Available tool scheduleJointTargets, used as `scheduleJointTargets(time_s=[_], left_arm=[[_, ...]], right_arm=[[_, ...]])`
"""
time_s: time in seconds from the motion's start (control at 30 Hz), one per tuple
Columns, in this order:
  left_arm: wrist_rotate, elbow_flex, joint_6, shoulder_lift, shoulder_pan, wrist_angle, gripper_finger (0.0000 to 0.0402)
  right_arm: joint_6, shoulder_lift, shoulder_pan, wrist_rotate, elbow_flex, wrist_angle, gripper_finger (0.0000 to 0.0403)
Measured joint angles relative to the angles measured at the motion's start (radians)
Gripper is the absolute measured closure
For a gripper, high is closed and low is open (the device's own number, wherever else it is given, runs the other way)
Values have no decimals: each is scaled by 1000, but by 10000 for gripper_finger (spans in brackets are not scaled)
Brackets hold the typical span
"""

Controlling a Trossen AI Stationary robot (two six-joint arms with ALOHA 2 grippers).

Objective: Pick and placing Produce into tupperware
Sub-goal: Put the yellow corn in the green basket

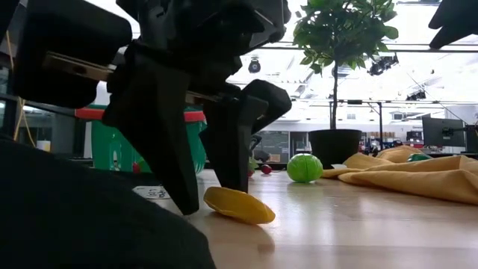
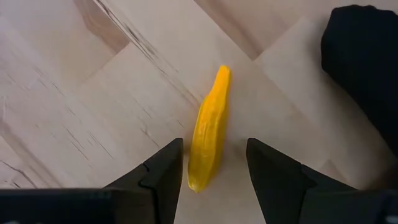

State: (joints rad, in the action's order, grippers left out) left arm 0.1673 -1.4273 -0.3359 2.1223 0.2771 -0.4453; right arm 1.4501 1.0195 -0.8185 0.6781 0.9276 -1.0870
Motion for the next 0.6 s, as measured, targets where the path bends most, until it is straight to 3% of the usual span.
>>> scheduleJointTargets(time_s=[0.33,0.6], left_arm=[[-3,0,0,0,0,0,245],[2,0,0,0,-2,0,329]], right_arm=[[-4,0,0,0,0,0,234],[-4,0,0,1,0,0,234]])
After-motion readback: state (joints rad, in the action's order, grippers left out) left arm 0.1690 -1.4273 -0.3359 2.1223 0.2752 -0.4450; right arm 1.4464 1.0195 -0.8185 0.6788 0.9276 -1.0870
